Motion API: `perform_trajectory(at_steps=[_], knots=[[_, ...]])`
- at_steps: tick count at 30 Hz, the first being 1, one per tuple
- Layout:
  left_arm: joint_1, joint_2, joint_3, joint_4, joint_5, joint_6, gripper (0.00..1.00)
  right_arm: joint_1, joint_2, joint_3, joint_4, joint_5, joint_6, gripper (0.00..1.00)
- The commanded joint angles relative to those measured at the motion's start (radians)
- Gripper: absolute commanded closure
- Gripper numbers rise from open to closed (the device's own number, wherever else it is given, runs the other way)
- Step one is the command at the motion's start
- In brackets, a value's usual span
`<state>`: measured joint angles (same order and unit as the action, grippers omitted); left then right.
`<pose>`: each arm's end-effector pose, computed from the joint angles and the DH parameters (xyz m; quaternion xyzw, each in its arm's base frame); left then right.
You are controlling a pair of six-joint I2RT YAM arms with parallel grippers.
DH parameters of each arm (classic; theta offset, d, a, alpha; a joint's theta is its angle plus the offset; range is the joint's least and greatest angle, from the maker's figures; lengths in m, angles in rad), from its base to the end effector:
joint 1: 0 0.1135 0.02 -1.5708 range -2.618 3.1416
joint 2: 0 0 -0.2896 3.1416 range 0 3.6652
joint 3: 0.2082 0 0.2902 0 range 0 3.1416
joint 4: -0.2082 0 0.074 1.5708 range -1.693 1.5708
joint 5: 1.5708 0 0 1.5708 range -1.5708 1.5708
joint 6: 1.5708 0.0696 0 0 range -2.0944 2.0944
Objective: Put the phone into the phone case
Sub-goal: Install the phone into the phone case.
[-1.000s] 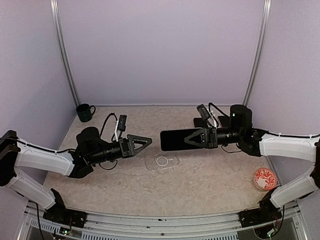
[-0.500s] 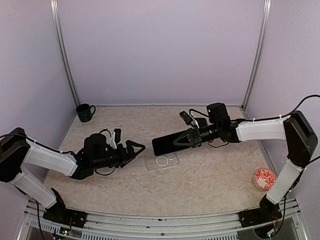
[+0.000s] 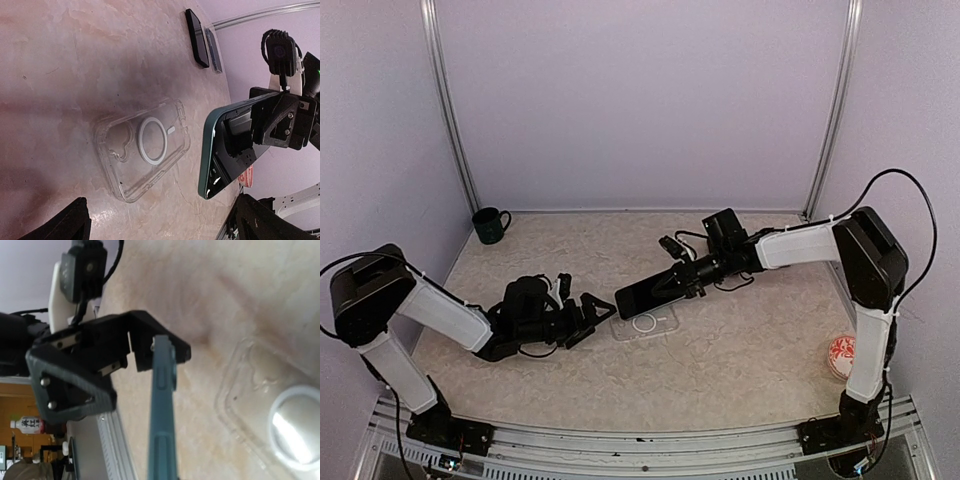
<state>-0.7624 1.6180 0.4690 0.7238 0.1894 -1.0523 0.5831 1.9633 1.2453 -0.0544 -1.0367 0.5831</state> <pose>0.2327 -0.2404 0.1096 -0.0701 0.8353 -0.4740 0.2697 0.3531 0.3046 0.1631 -0.1926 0.8003 0.5670 0.0305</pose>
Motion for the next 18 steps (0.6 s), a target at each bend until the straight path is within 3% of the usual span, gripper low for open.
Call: perform_trajectory(at_steps=[1, 18], knots=[[0.009, 0.062, 0.029, 0.088, 0.05, -0.029, 0.01, -0.002, 0.056, 0.07, -0.082, -0.03, -0.054, 1.0], [-0.012, 0.166, 0.096, 0.103, 0.065, -0.038, 0.01, -0.023, 0.183, 0.101, -0.079, -0.074, -0.042, 1.0]])
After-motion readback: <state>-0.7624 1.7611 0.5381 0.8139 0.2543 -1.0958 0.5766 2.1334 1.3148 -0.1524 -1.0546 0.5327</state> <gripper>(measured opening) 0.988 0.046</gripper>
